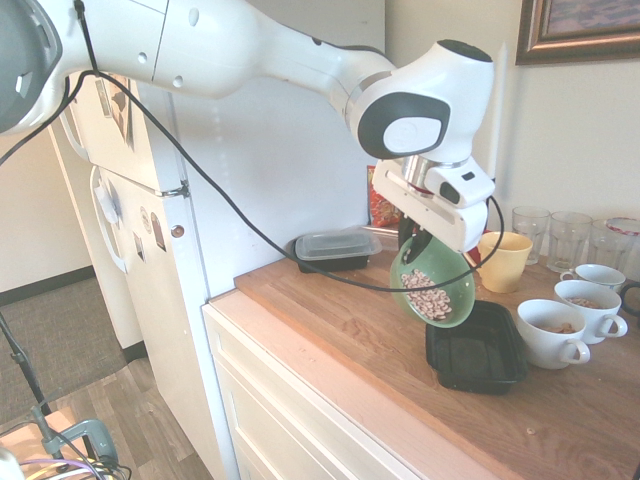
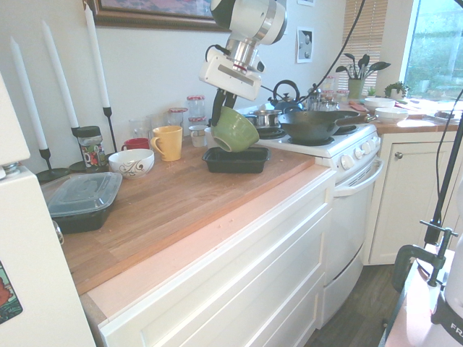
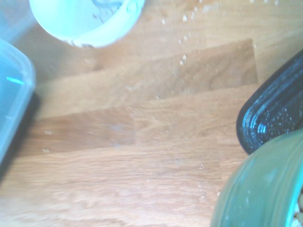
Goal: Pour the cereal into the box
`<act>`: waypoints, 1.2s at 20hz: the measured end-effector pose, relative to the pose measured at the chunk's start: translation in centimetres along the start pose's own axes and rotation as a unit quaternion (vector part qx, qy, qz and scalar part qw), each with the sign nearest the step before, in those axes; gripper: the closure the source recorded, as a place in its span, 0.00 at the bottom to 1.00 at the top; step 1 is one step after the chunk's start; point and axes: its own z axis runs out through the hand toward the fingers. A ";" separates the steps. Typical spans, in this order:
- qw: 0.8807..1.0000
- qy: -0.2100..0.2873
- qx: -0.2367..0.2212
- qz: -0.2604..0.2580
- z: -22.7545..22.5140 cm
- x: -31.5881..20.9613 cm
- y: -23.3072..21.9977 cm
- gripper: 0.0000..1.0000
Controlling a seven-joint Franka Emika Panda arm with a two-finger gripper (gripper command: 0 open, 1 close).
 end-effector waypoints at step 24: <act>0.957 -0.160 0.243 0.005 -0.9 7.8 5.0 1.00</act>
